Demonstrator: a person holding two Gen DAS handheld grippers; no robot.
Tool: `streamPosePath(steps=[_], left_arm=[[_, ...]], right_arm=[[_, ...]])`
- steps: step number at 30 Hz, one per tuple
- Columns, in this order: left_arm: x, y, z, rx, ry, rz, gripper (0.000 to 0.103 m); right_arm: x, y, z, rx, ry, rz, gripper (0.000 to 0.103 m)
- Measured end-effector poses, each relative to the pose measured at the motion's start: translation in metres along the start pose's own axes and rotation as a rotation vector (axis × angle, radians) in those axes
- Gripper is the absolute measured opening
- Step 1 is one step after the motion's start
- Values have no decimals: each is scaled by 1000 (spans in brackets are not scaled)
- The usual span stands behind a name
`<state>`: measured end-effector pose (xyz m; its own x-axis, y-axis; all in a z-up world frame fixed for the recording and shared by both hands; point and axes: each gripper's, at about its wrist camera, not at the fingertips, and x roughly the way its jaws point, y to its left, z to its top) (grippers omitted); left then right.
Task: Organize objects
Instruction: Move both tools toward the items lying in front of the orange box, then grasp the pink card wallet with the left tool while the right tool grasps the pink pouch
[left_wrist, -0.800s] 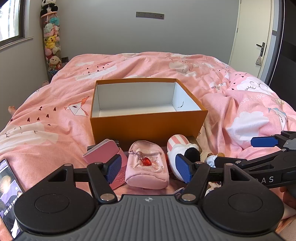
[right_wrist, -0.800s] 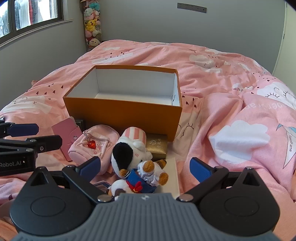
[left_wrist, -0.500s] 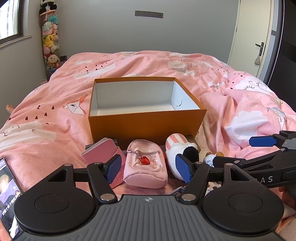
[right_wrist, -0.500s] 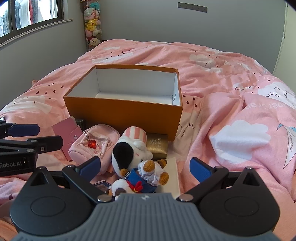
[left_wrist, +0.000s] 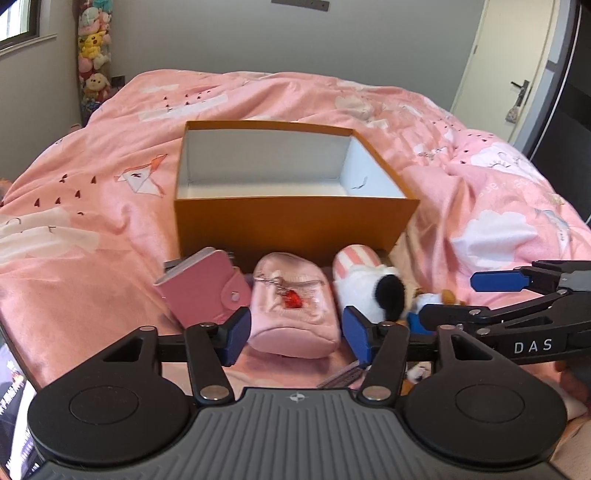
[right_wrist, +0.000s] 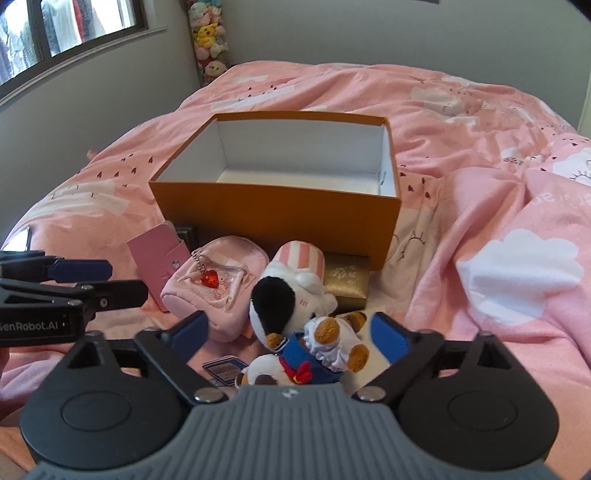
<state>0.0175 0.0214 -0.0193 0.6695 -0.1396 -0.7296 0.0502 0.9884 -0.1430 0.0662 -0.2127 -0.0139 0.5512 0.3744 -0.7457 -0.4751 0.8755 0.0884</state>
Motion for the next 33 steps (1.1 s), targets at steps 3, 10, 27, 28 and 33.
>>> streamPosePath(steps=[3,10,27,28,33], left_arm=[[6,12,2,-20,22,38,59],[26,32,6,-103,79,14,57],[81,80,19,-219,206,135,76],[85,81,19,-220,204,130,79],[96,87,19,-250,201,92,89]], right_arm=[[10,1,10,-24,40,52,72],[36,12,40,-73,86,152,54],[138,42,78,-160,287,256,51],[142,42,79,-170,296,256,51],[161,39,82,-176,332,271,65]])
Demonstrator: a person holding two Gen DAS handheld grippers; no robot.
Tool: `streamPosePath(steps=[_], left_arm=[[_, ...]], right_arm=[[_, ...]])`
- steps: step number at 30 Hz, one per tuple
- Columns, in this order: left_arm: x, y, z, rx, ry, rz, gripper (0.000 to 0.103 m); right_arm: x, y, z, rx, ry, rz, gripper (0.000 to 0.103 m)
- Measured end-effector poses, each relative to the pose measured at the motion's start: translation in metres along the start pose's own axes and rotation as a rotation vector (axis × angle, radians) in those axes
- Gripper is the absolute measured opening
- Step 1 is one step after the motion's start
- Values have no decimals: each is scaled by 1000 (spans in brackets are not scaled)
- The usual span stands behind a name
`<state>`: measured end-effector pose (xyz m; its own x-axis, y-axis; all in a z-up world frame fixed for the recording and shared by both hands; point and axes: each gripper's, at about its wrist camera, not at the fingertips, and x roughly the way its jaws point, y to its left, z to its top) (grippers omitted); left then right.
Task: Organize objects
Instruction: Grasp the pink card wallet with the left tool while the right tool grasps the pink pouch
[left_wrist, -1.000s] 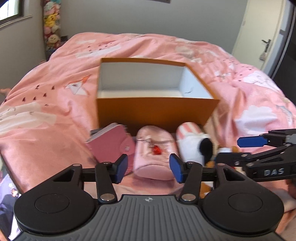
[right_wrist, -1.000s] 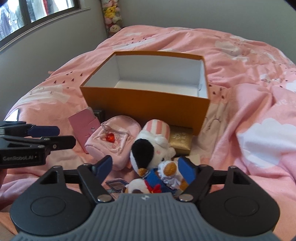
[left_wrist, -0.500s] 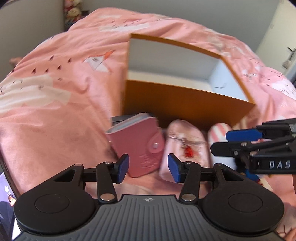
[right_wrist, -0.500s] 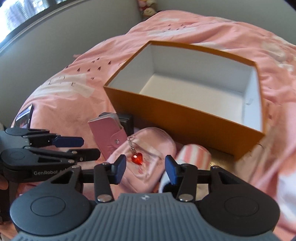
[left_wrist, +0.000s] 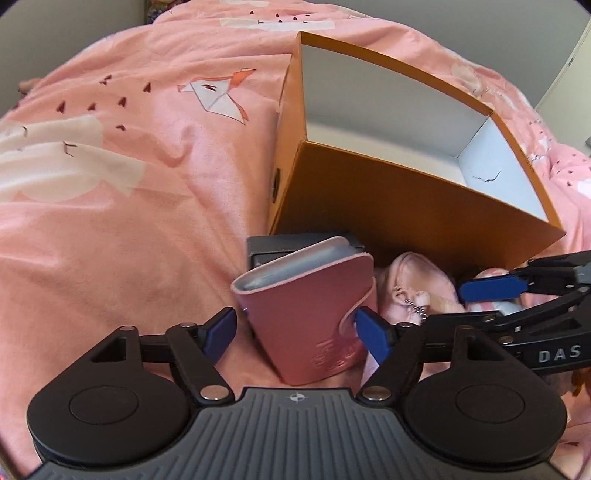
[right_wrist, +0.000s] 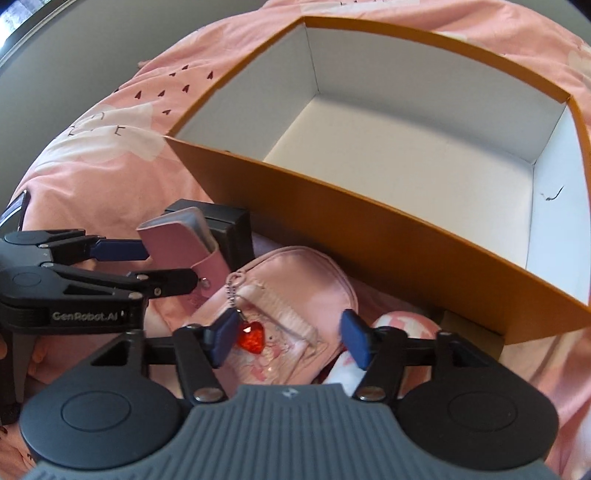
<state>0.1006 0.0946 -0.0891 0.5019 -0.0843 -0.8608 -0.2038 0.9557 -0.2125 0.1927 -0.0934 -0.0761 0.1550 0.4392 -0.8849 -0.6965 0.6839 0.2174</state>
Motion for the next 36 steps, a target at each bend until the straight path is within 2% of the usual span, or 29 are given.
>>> streamPosePath(steps=[7,8,9,11,14,17,19,20,25,28,32,36], left_arm=[[11,-6,2,-7,22,-14,89],[11,-6,2,-5,21,-12,89],[11,-7,2,-6,19,-13,86],[8,-9,1,-5,11,-12,83],[5,-12,0,5,-3,1,77],[-1,-13,-2,3,-7,11,63],[-5,-14,-4,6,-12,23,48],[-7,-14,-5,9,-14,20,46],[-21,-24,-9,60,-54,7,29],[-25,-34,-13,126,-68,-11,24],[-21,-41,-16,184,-75,-36,28],[-11,-40,-14,193,-79,-42,29]], right_arm=[[14,-6,4,-9,19,27,63],[15,-5,4,-13,18,33,57],[16,-6,4,-14,20,52,46],[18,-5,3,-20,23,44,39],[19,0,1,-53,13,21,34],[17,4,0,-79,2,1,30],[13,7,0,-94,-8,-10,26],[11,8,0,-101,-15,-16,24],[1,12,-3,-128,-35,-25,22],[-1,14,-4,-137,-43,-40,22],[-1,9,-7,-131,-38,-40,22],[1,8,-10,-127,-37,-46,25]])
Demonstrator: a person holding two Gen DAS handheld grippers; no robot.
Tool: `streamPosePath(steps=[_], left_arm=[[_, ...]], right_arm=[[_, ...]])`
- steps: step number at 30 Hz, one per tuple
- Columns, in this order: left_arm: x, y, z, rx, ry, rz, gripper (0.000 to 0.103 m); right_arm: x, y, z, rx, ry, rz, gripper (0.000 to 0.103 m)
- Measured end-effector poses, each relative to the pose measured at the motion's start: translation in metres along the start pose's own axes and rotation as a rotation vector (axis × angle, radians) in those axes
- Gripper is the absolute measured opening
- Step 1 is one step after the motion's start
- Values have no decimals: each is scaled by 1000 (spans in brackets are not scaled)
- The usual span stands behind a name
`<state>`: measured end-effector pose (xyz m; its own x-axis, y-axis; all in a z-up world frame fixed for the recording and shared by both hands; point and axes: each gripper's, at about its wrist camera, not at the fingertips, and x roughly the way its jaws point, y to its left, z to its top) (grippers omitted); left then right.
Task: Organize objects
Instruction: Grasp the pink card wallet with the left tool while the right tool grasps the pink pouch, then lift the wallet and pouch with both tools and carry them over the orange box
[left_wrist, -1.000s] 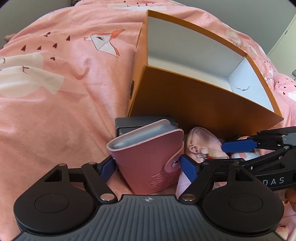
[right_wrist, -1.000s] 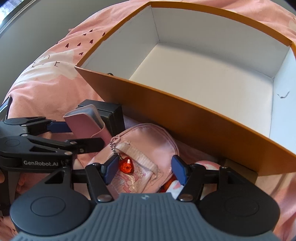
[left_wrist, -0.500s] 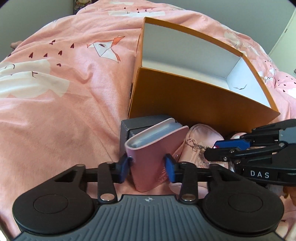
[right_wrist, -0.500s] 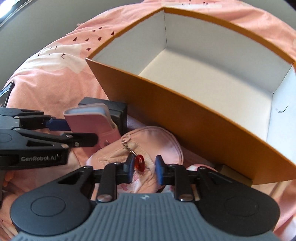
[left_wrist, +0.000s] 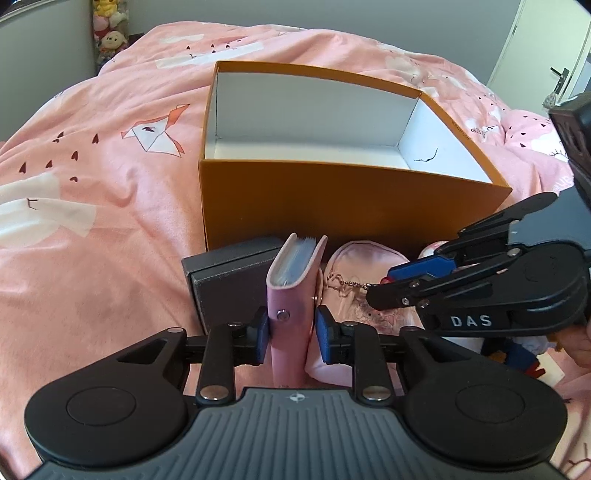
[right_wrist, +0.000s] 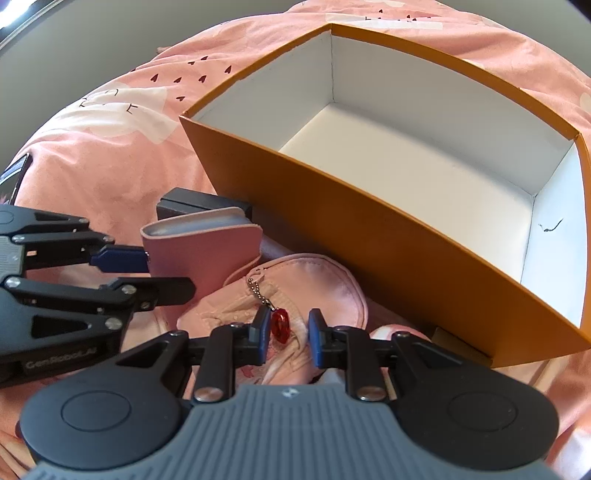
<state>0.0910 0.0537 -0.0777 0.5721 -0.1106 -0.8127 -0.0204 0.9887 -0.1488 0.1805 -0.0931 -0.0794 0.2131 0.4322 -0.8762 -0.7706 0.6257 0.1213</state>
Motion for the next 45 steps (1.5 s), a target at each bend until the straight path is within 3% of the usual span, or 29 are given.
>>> streamPosePath(steps=[5,9,12,26,31,41,45], left_arm=[[-2,1,-3,-12,-14,-3,24],[-9,-1,-4,-11,-25,2,22],[-18,-3,-4,-3,-34,6,21],[-70,13,14,-74,-102,-21,20],[-80,18,17,-100,-119,-42,20],[-105,10,43,-45,-206,-56,20],[-96,10,45,-39,-185,-51,20]], right_arm=[[4,-3,-4,7,2,8,28],[2,0,-6,-19,-14,7,20],[-9,4,-7,-51,-34,-4,14],[-83,23,-14,-216,-164,-30,13],[-88,15,-14,-168,-169,-27,13],[-139,15,6,-171,-318,-27,10],[-126,14,12,-148,-287,6,10]])
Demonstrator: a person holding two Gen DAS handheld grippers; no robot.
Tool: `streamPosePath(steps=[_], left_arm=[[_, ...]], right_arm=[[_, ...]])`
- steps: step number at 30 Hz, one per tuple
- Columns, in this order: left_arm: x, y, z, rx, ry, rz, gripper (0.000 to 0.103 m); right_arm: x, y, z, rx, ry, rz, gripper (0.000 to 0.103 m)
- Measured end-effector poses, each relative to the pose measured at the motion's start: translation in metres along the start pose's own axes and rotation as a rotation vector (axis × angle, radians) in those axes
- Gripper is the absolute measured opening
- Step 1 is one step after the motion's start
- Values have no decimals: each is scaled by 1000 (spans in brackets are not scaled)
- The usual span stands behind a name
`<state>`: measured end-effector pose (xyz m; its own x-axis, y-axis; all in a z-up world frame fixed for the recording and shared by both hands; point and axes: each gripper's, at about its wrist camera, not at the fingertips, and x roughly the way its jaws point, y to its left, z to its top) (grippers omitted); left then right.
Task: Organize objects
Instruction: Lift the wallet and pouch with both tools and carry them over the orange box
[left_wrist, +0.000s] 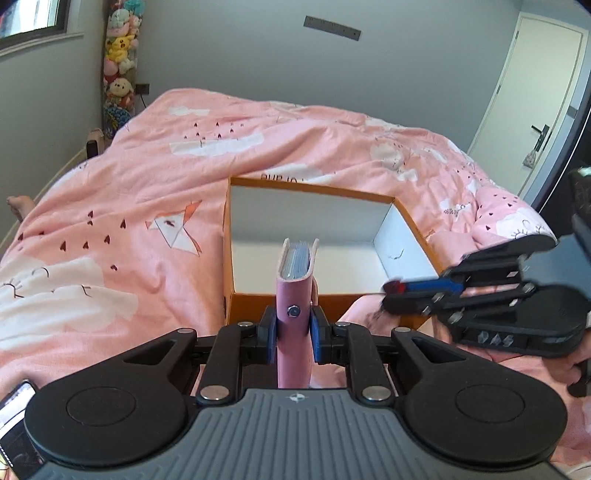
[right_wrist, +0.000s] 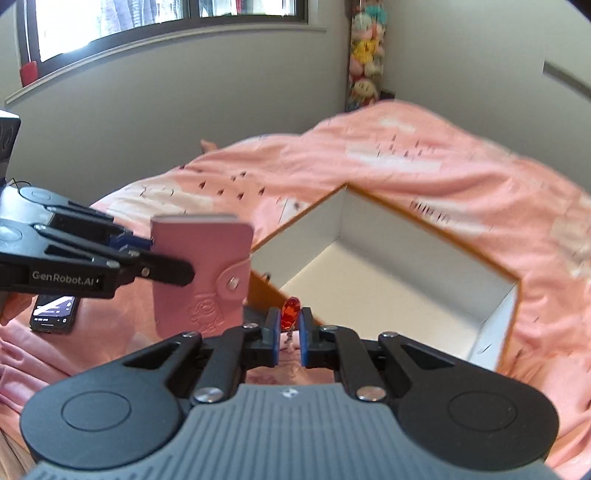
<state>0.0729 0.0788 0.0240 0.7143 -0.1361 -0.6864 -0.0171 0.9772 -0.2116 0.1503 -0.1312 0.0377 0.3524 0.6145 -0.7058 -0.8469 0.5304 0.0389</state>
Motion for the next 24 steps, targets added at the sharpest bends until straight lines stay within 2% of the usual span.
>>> streamPosePath(steps=[3,7,10,12,16,20,24], left_arm=[[11,3,-7,-10,37,4,20],[17,7,-13,-9,49,46,20],[21,11,-14,-20,57,40,20],[24,12,-14,-23,66,34,20],[29,12,-14,-28,75,41,20],[31,13,-15,-36,83,37,20],[36,13,-16,-37,100,36,20]], right_arm=[[26,-1,-8,37,43,38,10],[53,-2,-20,43,68,28,12],[61,-2,-28,39,74,11,20],[64,-3,-33,37,89,13,31],[78,-5,-43,39,141,-12,33],[90,-3,-54,25,191,-62,41],[99,-2,-61,37,219,-24,41]])
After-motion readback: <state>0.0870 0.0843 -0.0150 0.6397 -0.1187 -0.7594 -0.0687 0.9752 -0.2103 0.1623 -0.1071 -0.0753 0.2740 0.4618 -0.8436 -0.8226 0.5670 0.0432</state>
